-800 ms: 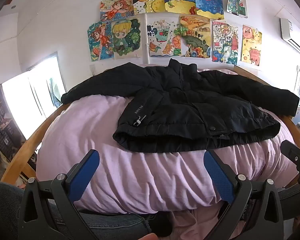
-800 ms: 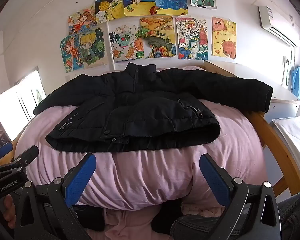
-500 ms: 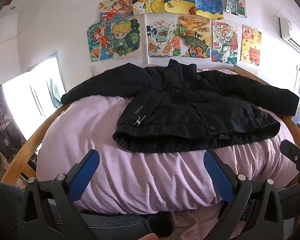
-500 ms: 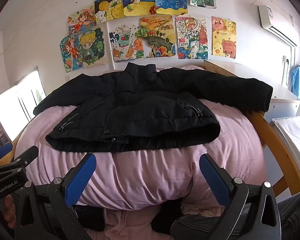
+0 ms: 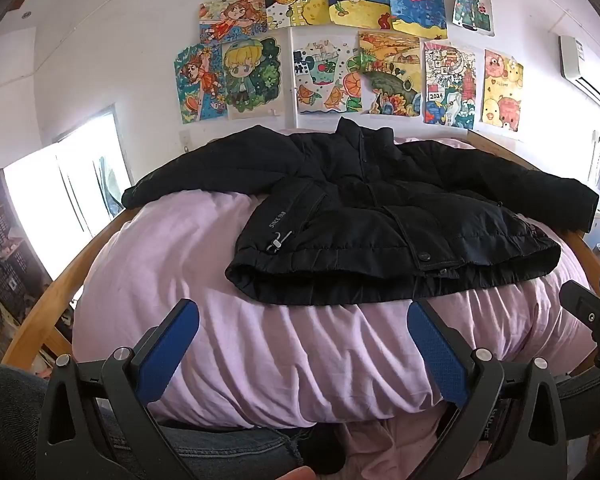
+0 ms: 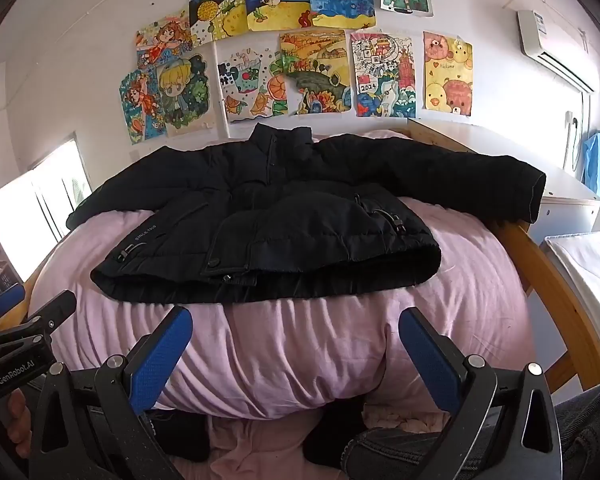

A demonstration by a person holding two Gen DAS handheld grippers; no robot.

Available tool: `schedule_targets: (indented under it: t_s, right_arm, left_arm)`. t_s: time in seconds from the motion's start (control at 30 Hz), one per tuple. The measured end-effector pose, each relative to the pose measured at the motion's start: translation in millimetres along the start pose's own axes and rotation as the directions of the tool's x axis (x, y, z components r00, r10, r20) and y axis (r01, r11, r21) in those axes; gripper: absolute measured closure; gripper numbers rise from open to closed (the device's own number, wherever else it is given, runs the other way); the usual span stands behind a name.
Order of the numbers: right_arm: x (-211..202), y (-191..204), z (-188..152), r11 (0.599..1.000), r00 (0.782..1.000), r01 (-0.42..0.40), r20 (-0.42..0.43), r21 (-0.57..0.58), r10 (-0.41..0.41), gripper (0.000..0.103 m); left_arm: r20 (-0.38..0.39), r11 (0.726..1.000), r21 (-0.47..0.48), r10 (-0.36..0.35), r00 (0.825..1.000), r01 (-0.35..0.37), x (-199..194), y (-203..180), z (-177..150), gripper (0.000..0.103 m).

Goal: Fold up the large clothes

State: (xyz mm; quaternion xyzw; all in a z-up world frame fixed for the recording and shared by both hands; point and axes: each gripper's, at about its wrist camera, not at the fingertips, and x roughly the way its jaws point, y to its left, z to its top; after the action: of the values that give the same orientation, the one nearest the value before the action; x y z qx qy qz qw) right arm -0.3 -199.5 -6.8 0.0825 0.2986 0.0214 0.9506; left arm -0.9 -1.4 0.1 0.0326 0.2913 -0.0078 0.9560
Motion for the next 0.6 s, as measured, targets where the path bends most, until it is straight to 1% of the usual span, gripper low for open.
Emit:
schedule_targets:
  t_s: [0.6]
  right_arm:
    - [0.3,0.3,-0.3,1.000,1.000,0.001,-0.002,-0.001,-0.001,0.000]
  left_arm:
    - [-0.004,1.000,-0.004,0.004,1.000,-0.004,0.9,1.4,0.5,0.001]
